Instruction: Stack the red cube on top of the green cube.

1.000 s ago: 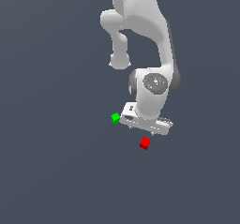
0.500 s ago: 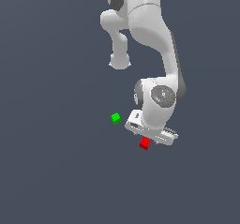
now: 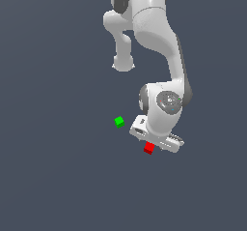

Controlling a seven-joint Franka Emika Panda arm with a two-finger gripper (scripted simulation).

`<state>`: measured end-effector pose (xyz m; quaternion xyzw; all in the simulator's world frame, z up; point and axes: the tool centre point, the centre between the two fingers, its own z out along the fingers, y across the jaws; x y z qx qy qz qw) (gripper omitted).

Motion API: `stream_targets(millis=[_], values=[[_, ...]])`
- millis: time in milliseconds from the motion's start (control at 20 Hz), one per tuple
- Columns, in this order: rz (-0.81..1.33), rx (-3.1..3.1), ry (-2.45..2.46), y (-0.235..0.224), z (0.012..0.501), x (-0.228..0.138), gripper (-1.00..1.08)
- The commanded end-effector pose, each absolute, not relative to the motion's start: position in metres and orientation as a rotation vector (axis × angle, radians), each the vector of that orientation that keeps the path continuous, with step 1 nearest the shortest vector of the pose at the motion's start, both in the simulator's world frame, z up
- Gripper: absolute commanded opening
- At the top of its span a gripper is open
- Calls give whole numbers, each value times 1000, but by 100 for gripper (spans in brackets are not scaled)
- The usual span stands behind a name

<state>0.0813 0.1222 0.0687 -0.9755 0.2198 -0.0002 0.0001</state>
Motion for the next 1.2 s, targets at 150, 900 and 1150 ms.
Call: stream_targets(millis=[150,900,1150], values=[[0,-3064,692,122,51,81,100],[0,-3064,695,122,20,82,-100],[0,-3064,695,122,20,82,-100]])
